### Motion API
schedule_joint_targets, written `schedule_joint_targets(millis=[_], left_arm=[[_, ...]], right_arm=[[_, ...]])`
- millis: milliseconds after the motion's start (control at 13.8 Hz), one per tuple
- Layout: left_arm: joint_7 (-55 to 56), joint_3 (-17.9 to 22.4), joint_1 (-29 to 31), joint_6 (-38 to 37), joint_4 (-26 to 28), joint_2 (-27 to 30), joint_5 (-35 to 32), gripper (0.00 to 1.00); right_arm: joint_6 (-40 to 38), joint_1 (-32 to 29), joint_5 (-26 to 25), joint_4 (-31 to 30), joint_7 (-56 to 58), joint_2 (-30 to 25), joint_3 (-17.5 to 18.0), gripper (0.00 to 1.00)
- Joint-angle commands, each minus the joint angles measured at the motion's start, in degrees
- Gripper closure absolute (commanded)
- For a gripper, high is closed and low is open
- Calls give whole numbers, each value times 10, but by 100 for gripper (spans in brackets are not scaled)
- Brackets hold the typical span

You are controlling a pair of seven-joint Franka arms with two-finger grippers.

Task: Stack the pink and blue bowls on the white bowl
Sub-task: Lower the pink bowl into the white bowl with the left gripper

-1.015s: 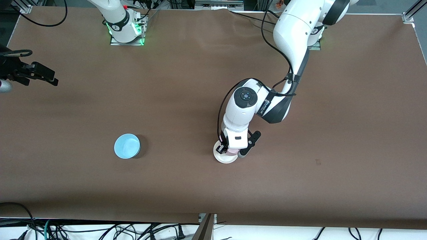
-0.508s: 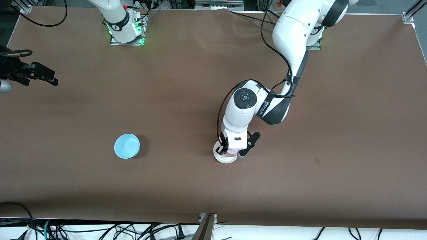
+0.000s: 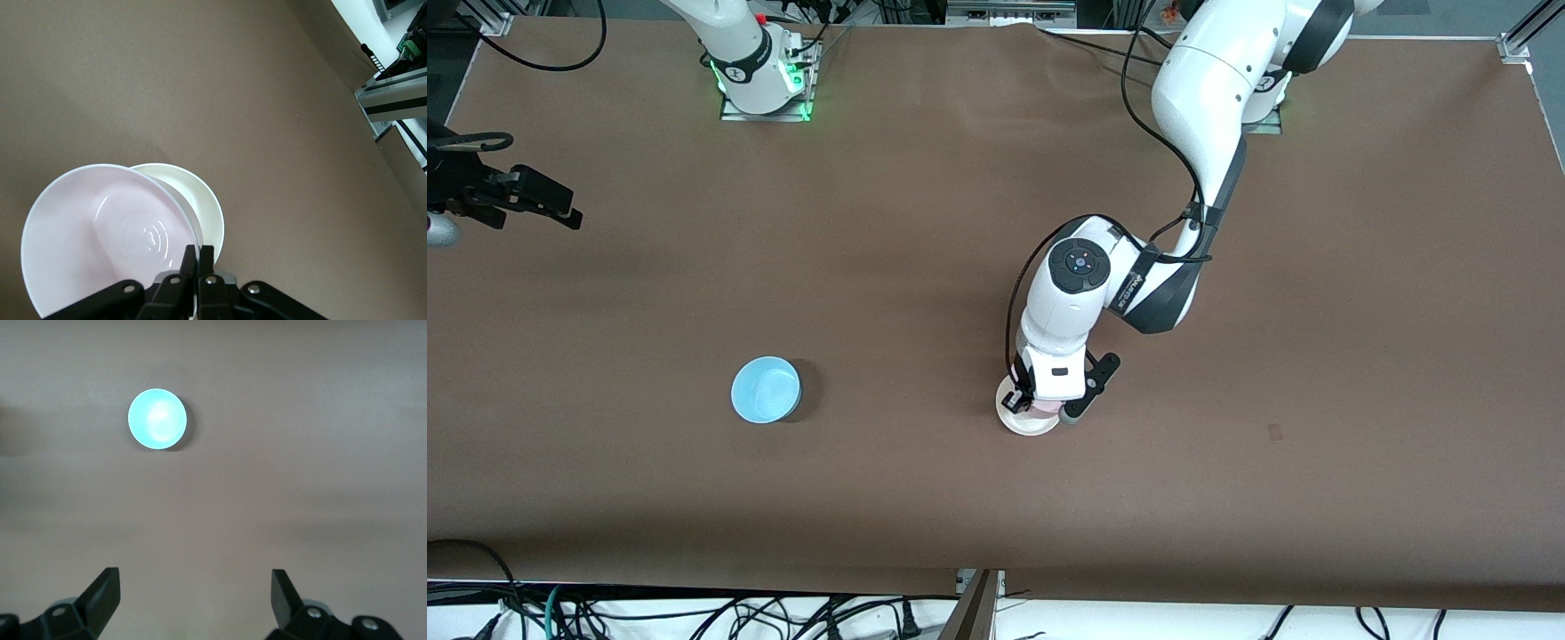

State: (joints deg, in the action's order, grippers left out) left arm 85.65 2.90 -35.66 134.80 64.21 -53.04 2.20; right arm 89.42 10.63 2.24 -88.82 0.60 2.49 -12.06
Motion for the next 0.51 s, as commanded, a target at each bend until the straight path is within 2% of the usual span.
schedule_joint_targets(millis=[0,218,435], left_arm=[[6,9,-7,-1,-21,-12,1,100],[6,9,-7,-1,-21,-11,0,97],[7,10,-7,0,-21,-11,1,85]], right_arm=[[1,-1,2,-7,3,-6,1,0],[5,-1,2,-6,3,-6,1,0],[5,-1,2,-6,3,-6,1,0]])
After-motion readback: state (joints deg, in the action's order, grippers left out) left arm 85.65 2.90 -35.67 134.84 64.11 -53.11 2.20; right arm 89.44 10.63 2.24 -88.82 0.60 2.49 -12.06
